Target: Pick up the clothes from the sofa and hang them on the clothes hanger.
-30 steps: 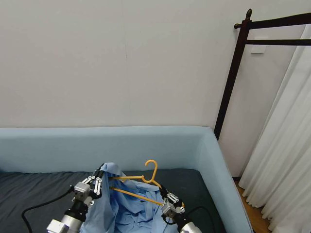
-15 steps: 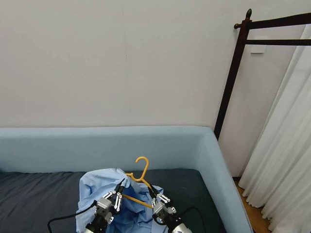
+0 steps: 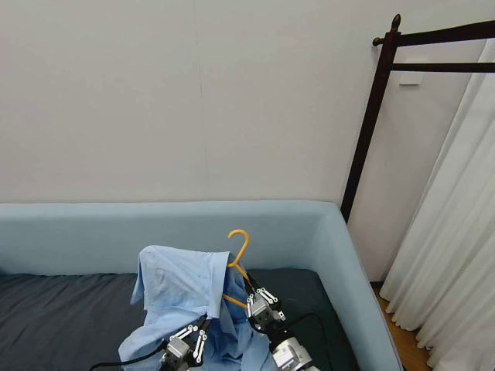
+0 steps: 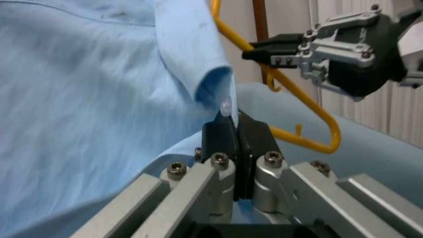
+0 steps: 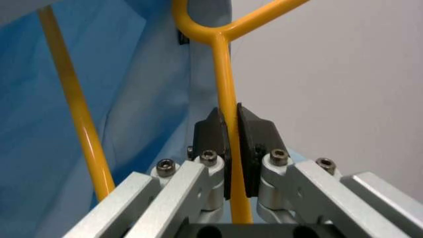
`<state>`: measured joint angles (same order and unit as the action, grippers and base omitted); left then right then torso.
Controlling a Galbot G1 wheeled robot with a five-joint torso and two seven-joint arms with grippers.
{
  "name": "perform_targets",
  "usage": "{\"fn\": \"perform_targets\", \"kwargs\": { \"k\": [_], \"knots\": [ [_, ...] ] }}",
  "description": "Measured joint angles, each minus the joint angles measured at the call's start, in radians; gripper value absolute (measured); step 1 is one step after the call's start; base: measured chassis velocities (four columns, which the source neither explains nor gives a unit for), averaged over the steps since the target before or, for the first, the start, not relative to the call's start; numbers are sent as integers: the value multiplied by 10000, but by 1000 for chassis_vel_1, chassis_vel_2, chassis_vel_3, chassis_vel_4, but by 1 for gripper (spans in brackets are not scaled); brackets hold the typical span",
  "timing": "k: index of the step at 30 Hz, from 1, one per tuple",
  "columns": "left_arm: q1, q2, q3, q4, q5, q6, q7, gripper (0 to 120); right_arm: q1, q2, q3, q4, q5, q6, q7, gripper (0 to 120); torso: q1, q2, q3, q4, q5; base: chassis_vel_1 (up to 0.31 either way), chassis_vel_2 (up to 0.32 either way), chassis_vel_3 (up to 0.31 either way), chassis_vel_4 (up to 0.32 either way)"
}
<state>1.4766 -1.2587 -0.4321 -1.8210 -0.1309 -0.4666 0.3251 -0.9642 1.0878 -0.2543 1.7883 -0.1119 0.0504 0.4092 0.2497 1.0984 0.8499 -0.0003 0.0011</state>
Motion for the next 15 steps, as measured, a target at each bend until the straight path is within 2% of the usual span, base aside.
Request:
{"fn": "perform_targets", "kwargs": {
  "k": [8, 11, 12, 15],
  "knots": [
    [-79, 71, 127, 162, -407, -692, -101, 0, 51, -51, 343, 209, -282, 76, -17, 4, 0, 0, 0, -1, 0, 0, 0, 0, 0],
    [-47, 185, 142, 202, -683, -1207, 92, 14, 269, -69, 618, 175, -416, 226, -67, 4, 0, 0, -1, 0, -1, 0, 0, 0, 0],
    [-47, 185, 142, 202, -683, -1207, 92, 14, 269, -69, 618, 175, -416, 226, -67, 4, 0, 0, -1, 0, -1, 0, 0, 0, 0],
    [133, 519, -131, 85, -706, -1675, 124, 25, 460, -162, 782, 115, -435, 281, -144, 4, 0, 0, 0, -2, -2, 0, 0, 0, 0]
  ]
}}
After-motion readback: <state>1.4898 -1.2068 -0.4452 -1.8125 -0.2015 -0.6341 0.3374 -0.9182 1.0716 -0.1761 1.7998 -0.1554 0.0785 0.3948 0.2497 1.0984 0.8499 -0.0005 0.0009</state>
